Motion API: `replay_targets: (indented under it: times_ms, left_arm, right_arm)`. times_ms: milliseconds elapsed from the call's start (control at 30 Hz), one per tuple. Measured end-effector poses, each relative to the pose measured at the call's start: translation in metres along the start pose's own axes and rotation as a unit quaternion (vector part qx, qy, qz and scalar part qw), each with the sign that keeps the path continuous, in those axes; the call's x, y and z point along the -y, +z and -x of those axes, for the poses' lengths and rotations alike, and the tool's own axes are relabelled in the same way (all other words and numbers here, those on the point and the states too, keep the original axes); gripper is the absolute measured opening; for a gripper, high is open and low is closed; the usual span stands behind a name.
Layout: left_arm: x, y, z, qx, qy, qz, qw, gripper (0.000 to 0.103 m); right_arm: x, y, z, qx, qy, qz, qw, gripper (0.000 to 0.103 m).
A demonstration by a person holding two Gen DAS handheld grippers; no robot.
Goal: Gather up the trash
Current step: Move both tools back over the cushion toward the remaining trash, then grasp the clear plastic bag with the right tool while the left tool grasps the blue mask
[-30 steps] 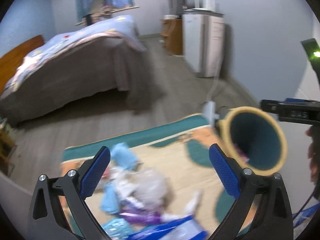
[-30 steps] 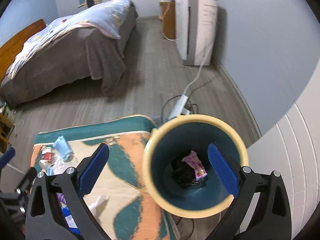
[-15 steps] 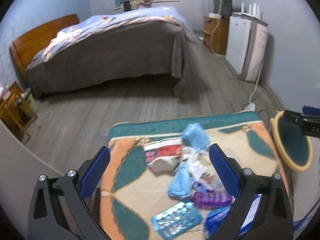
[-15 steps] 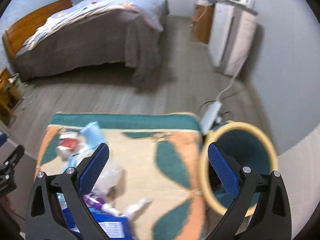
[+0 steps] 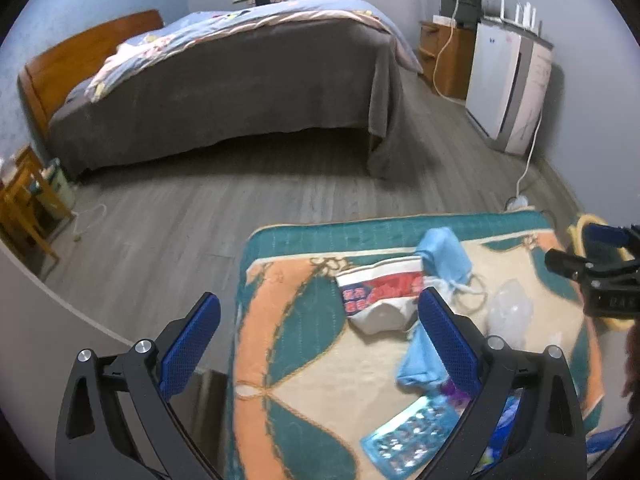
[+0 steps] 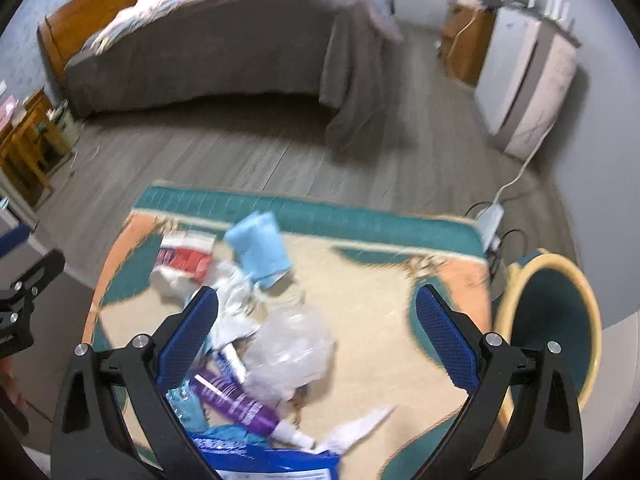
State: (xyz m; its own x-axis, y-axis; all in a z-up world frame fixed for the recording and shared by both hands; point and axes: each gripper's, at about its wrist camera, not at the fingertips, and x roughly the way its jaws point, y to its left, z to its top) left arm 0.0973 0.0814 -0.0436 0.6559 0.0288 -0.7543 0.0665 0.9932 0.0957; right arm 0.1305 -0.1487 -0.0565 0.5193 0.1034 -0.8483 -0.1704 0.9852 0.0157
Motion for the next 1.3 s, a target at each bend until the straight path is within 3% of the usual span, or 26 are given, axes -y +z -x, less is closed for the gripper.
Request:
replay_targets:
  times_ms: [133,233,367,567,733,833,900,1000,1100,1300]
  left_arm:
    - [0.0,-0.004,-0.013,-0.023,0.029,-0.026,0.999,0.098]
    - [-0.008,-0.005,-0.024,-0.037,0.02,-0.006,0.9991,0.098]
    - [-0.011,-0.005,-0.037,-0.041,0.017,-0.005,0.999,0.098]
    - [-0.004,-0.001,-0.053,-0.05,0.011,0.005,0.9987,0.098]
    - [0.009,-0.004,-0.067,-0.061,0.001,-0.003,0.9981,0.098]
    - [0.022,-0.008,-0.079,-0.072,0.001,-0.022,0.9971,0.098]
    - [0.03,-0.006,-0.084,-0.072,-0.004,-0.03,0.997,0.098]
    - [0.037,-0.002,-0.086,-0.063,-0.014,-0.029,0.9975,0.098]
    - [0.047,0.003,-0.091,-0.06,-0.02,-0.032,0.9975,0.098]
    - [0.069,0.011,-0.104,-0.06,-0.035,-0.037,0.9969,0.098]
  right_arm:
    - [-0.003,-0.003,-0.006,0.006,-0.005,-0.001,1.0,0.097]
    - [0.004,-0.006,-0.014,-0.005,-0.022,-0.022,1.0,0.097]
    - [0.014,-0.018,-0.03,-0.04,0.001,-0.043,0.998,0.097]
    - [0.003,-0.029,-0.052,-0.074,0.019,-0.019,0.997,0.096]
    - [-0.006,-0.034,-0.069,-0.1,0.035,-0.013,0.994,0.09]
    - [-0.007,-0.036,-0.074,-0.11,0.047,-0.01,0.993,0.081]
    - [-0.006,-0.038,-0.081,-0.128,0.057,-0.013,0.99,0.063]
    - [0.002,-0.037,-0.083,-0.134,0.062,-0.02,0.989,0.047]
    - [0.015,-0.032,-0.075,-0.122,0.076,-0.042,0.989,0.041]
    - [0.041,-0.016,-0.049,-0.076,0.067,-0.057,0.993,0.039]
